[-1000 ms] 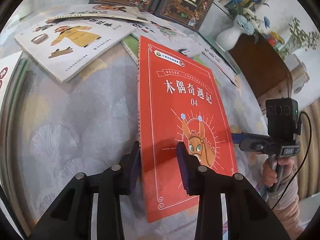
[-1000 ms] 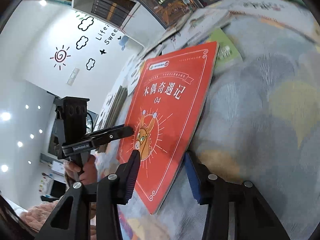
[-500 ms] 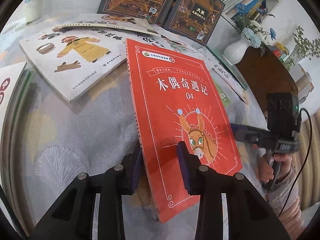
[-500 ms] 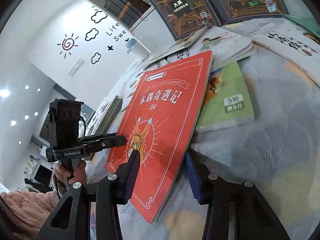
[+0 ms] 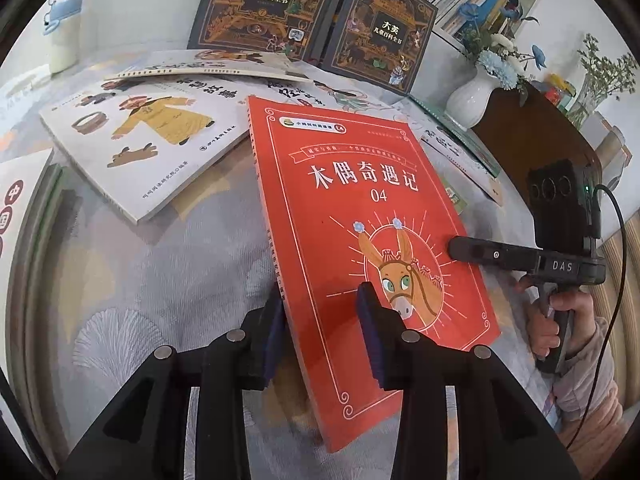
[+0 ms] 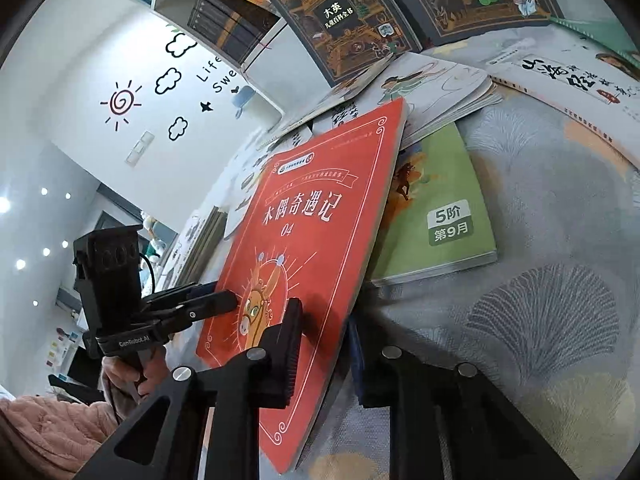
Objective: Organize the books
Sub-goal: 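Carry the red book to the white table, lower it, open both grippers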
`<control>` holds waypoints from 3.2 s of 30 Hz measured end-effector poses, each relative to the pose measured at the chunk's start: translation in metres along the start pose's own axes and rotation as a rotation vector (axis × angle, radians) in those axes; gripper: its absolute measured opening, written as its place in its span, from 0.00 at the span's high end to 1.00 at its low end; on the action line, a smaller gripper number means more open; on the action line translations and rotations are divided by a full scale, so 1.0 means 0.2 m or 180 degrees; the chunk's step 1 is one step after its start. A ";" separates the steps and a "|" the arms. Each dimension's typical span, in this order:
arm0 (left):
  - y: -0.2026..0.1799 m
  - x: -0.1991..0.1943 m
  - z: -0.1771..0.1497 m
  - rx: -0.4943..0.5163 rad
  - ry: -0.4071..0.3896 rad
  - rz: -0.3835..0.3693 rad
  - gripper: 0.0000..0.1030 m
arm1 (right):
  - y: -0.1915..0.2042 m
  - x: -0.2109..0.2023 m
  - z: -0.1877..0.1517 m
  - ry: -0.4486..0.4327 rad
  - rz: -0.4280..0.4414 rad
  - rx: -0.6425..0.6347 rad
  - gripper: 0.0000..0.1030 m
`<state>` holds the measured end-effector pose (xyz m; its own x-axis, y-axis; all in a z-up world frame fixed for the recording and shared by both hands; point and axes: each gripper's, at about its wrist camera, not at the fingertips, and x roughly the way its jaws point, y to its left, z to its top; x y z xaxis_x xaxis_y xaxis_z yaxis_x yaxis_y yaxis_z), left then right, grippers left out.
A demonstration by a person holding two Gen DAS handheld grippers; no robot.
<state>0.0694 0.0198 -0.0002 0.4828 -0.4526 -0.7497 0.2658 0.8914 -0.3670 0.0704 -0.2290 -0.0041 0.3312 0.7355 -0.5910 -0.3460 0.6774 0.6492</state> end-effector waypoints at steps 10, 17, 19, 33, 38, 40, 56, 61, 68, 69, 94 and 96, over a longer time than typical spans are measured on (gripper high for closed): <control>-0.01 0.00 -0.02 0.0045 -0.0107 0.0027 0.63 | 0.01 0.00 -0.01 -0.0032 -0.0059 -0.0008 0.80; -0.03 0.00 -0.03 0.0087 -0.0170 0.0076 0.62 | 0.04 0.01 -0.02 -0.0094 -0.0126 -0.0012 0.80; -0.04 -0.01 -0.03 0.0086 -0.0197 0.0071 0.64 | 0.06 0.00 -0.03 -0.0162 -0.0195 0.0038 0.78; -0.03 -0.44 0.03 0.0091 -0.0683 -0.0066 0.67 | 0.55 -0.07 -0.04 -0.0380 -0.0188 -0.0385 0.78; 0.04 -0.59 0.03 0.0004 -0.0809 -0.0097 0.67 | 0.77 -0.04 -0.02 -0.0444 -0.0318 -0.0759 0.78; 0.10 -0.66 0.03 -0.0037 -0.0859 -0.0077 0.67 | 0.87 -0.01 -0.01 -0.0484 -0.0352 -0.0918 0.78; 0.62 -1.06 -0.03 -0.0374 -0.1073 0.0466 0.65 | 1.39 0.56 0.15 -0.0324 -0.0210 -0.1549 0.78; 0.82 -1.05 -0.09 -0.0531 -0.0936 0.0624 0.65 | 1.44 0.77 0.12 -0.0209 -0.0204 -0.1586 0.78; 1.00 -0.96 -0.16 -0.0711 -0.0775 0.0838 0.65 | 1.42 1.00 0.04 -0.0015 -0.0341 -0.1529 0.78; 1.00 -0.95 -0.17 -0.0709 -0.0776 0.0842 0.66 | 1.42 1.02 0.03 -0.0008 -0.0373 -0.1546 0.78; 0.93 -0.96 -0.11 -0.0886 -0.0785 0.0941 0.38 | 1.39 0.96 0.00 0.0062 -0.0374 -0.1399 0.29; 0.89 -0.96 -0.08 -0.0836 -0.0820 0.0948 0.38 | 1.32 0.86 0.06 -0.0037 -0.0401 -0.1305 0.29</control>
<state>0.0105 0.2654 0.0710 0.7062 -0.1377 -0.6945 -0.1195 0.9437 -0.3086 0.0462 0.0762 0.0719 0.4022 0.6481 -0.6467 -0.6218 0.7118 0.3266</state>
